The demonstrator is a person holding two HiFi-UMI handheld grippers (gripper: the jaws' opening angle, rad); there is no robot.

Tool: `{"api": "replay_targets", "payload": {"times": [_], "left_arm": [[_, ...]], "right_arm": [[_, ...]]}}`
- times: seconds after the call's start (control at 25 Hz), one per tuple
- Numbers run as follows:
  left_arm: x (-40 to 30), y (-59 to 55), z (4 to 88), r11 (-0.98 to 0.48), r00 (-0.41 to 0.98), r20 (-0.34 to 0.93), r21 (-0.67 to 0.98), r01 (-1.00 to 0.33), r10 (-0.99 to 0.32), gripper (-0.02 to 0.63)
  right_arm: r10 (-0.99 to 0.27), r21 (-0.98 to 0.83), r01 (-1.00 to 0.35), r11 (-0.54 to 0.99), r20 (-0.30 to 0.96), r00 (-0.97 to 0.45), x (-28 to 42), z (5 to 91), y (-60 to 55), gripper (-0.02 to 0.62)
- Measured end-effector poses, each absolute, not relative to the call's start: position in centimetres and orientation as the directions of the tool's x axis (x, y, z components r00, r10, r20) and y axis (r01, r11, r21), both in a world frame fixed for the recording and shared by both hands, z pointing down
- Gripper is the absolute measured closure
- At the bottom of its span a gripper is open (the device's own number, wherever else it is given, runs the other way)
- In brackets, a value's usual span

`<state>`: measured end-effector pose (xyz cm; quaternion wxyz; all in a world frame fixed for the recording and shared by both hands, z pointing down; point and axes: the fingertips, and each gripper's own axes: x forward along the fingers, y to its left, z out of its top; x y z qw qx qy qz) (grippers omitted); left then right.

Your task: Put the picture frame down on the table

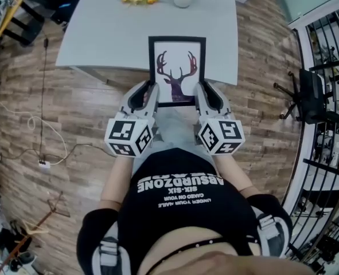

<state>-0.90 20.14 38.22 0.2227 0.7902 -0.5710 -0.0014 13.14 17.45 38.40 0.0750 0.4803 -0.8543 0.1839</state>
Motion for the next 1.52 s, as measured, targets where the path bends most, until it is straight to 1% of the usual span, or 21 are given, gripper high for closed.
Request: {"api": "replay_targets", "payload": {"times": [0.16, 0.52, 0.92, 1.24, 1.52], "left_arm": [[-2.0, 16.3, 37.9, -0.248, 0.341, 0.245, 0.343, -0.906, -0.907, 0.506], [-4.7, 5.9, 37.4, -0.247, 0.347, 0.269, 0.343, -0.906, -0.898, 0.506], [-6.2, 1.4, 39.1, -0.234, 0.351, 0.304, 0.361, -0.903, -0.885, 0.506], [-6.0, -0.1, 40.6, -0.231, 0.353, 0.311, 0.366, -0.901, -0.882, 0.506], [-6.0, -3.7, 41.7, -0.203, 0.338, 0.337, 0.378, -0.903, -0.879, 0.506]], "right_arm": [[-0.794, -0.255, -0.843, 0.474, 0.290, -0.534, 12.1, 38.3, 13.6, 0.512], [-0.784, -0.278, -0.841, 0.463, 0.314, -0.536, 9.4, 38.1, 3.2, 0.512], [-0.769, -0.296, -0.839, 0.456, 0.344, -0.539, 7.8, 39.6, -1.6, 0.512], [-0.759, -0.289, -0.839, 0.462, 0.360, -0.542, 8.0, 41.2, -3.4, 0.512], [-0.735, -0.289, -0.832, 0.473, 0.391, -0.554, 7.9, 42.2, -7.0, 0.512]]}}
